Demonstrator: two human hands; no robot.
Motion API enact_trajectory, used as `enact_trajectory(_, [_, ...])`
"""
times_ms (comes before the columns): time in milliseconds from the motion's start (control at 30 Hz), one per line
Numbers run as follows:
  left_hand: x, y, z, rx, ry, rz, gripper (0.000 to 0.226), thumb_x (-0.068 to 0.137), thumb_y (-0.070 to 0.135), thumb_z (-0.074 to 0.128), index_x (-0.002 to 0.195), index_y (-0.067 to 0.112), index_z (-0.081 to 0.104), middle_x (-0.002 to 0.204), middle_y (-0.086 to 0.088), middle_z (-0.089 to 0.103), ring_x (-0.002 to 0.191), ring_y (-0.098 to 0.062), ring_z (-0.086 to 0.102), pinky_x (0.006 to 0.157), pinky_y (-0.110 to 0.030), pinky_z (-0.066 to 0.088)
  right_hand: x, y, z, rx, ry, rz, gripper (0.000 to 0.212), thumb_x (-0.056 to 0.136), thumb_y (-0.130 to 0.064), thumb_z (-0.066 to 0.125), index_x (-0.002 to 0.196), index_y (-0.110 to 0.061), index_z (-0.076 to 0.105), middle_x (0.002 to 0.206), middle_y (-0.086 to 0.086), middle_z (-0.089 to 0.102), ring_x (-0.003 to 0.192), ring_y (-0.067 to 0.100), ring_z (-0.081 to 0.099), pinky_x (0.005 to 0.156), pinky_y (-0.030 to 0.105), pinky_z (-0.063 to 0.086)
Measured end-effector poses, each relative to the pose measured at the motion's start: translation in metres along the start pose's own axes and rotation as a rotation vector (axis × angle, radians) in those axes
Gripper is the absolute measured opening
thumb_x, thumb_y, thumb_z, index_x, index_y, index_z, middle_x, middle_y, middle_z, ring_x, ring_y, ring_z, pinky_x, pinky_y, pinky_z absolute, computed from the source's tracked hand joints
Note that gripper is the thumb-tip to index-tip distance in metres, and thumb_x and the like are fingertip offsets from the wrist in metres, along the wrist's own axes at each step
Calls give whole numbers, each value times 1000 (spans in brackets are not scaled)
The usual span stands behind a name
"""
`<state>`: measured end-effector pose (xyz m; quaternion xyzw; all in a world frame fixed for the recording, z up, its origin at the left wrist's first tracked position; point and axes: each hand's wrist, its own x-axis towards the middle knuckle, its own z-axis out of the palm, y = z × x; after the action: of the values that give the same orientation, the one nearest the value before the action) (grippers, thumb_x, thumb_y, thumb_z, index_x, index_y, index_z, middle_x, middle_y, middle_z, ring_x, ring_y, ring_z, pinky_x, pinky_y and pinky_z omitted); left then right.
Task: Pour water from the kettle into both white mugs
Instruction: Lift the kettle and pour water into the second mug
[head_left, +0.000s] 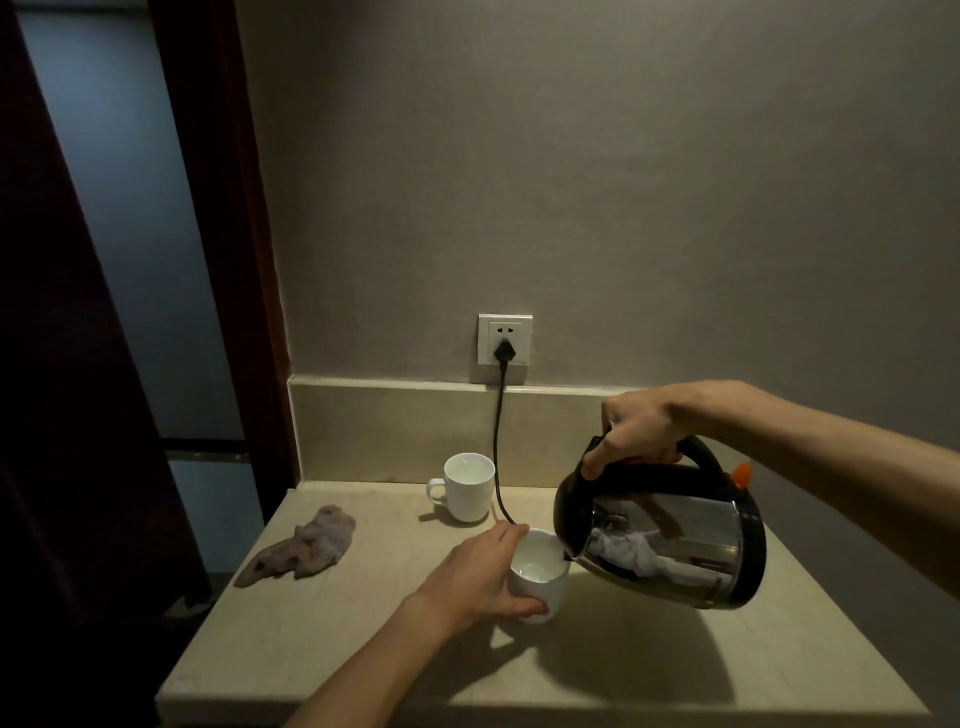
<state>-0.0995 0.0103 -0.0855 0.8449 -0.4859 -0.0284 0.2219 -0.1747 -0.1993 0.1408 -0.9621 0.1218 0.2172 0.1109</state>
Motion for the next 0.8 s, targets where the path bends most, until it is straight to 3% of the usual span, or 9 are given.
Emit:
enact_trajectory(267, [0, 0, 0, 1, -3, -8, 97, 80, 60, 79, 157, 23, 33, 155, 3, 45, 137, -18, 48, 114, -36, 43, 0, -3, -1, -16, 14, 6, 43, 83, -56, 70, 82, -12, 73, 62, 0, 60, 50, 13, 53, 49, 22, 43])
enact_trajectory(533, [1, -1, 1, -5, -3, -5, 96, 81, 60, 79, 156, 24, 33, 155, 3, 46, 136, -17, 49, 113, -36, 45, 1, -5, -2, -17, 4, 12, 40, 83, -53, 71, 70, -15, 68, 55, -1, 55, 45, 13, 48, 46, 22, 40])
enact_trajectory(800, [1, -3, 1, -1, -1, 1, 97, 80, 61, 79, 156, 22, 34, 153, 3, 47, 135, -18, 50, 112, -37, 45, 2, -7, -2, -21, -9, 9, 40, 81, -55, 71, 75, -15, 70, 60, 0, 57, 52, 15, 51, 52, 26, 42])
